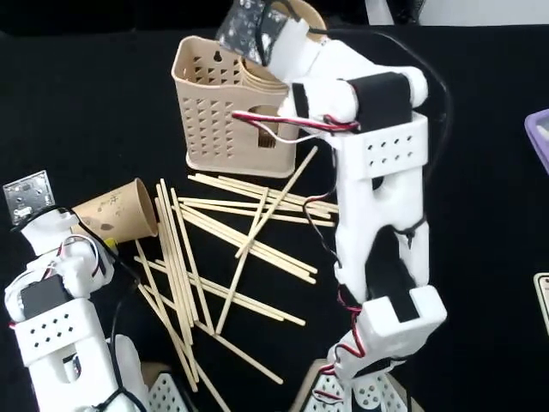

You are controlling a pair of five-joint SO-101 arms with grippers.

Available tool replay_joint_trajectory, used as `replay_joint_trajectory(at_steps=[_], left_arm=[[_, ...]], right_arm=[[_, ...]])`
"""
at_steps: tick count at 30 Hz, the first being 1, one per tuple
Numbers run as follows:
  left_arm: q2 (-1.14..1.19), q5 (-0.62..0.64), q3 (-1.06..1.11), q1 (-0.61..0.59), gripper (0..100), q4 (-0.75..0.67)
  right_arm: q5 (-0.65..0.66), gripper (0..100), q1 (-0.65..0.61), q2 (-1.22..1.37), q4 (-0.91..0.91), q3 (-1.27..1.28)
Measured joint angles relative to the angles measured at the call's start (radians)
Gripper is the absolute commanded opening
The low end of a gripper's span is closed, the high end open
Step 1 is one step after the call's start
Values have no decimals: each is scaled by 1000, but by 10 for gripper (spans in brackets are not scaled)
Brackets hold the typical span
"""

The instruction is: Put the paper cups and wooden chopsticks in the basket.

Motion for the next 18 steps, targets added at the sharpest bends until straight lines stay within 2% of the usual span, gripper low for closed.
replay_joint_trajectory(at_steps=[5,18], left_arm=[[0,0,0,0,242,0],[0,0,0,0,242,0]], right_arm=[[-170,152,-12,6,-95,0],[-198,152,-48,12,-23,-115]])
